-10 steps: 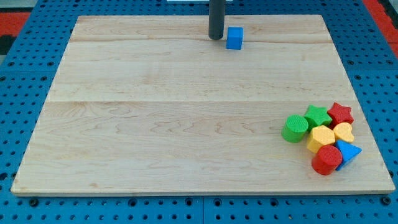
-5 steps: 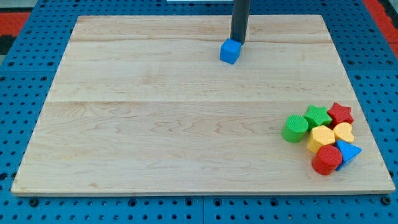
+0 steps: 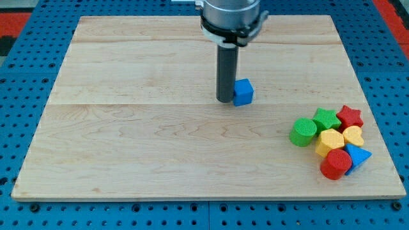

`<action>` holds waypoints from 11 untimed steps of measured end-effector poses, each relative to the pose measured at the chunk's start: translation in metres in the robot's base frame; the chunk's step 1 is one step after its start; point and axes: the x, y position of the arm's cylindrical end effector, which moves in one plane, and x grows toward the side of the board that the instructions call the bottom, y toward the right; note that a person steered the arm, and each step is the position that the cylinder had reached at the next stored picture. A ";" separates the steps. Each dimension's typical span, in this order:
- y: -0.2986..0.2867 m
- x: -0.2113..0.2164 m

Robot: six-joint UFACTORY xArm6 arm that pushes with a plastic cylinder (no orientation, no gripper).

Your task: Push blue cube into group of blocks

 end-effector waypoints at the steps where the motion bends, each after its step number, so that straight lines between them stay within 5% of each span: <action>1: -0.016 -0.017; 3: 0.027 -0.049; 5: 0.073 -0.004; 7: 0.004 -0.027; 11: 0.015 0.042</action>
